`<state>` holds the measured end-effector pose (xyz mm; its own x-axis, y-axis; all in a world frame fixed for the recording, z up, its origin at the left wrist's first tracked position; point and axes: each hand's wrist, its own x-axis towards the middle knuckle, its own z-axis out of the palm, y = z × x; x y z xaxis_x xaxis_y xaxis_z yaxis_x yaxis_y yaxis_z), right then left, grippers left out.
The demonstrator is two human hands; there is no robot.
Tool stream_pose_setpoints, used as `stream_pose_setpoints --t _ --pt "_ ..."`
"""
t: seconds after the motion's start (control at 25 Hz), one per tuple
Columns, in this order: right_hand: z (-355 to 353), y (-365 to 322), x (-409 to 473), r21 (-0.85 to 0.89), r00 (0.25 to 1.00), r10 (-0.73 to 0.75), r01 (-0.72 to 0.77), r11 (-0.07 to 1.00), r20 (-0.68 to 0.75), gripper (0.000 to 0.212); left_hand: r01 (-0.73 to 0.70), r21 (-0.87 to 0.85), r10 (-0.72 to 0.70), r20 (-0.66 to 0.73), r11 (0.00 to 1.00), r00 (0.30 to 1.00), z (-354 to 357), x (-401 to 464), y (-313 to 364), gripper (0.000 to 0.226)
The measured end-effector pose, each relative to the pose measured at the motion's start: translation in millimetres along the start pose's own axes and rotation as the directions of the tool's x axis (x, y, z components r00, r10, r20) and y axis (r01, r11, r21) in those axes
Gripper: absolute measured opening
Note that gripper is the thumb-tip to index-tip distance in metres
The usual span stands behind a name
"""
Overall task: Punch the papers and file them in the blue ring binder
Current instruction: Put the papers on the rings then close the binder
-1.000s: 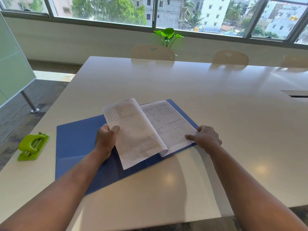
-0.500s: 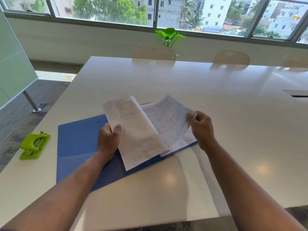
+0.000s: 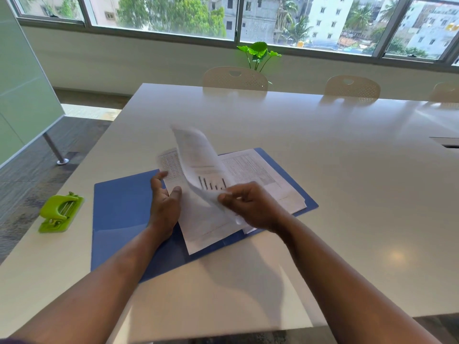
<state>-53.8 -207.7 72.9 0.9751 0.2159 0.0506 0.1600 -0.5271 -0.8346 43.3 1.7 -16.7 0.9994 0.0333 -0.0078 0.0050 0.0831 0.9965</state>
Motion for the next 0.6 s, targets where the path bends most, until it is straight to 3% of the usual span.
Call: stream_pose_setpoints --t 0.08,0.24,0.4,0.52,0.6 --pt "15 0 1 -0.090 0.997 -0.043 0.049 0.995 0.067 0.025 0.000 0.008 0.000 -0.015 1.000 1.000 -1 3 -1 0.022" --pt "36 1 4 -0.243 0.986 -0.087 0.120 0.963 0.141 0.027 -0.004 -0.190 0.015 0.059 0.982 0.998 -3 -4 3 0.055" --pt "40 5 5 -0.207 0.980 -0.063 0.102 0.973 0.190 0.031 0.060 -0.216 -0.047 0.066 0.975 0.997 -5 0 2 0.037" --pt "31 9 3 0.011 0.998 -0.022 0.022 1.000 0.055 0.033 0.095 -0.229 -0.080 0.073 0.969 0.994 -5 2 0 0.036" --pt "16 17 4 0.007 0.990 -0.003 0.004 1.000 -0.142 0.027 0.107 -0.213 -0.094 0.070 0.971 0.993 -6 1 1 0.025"
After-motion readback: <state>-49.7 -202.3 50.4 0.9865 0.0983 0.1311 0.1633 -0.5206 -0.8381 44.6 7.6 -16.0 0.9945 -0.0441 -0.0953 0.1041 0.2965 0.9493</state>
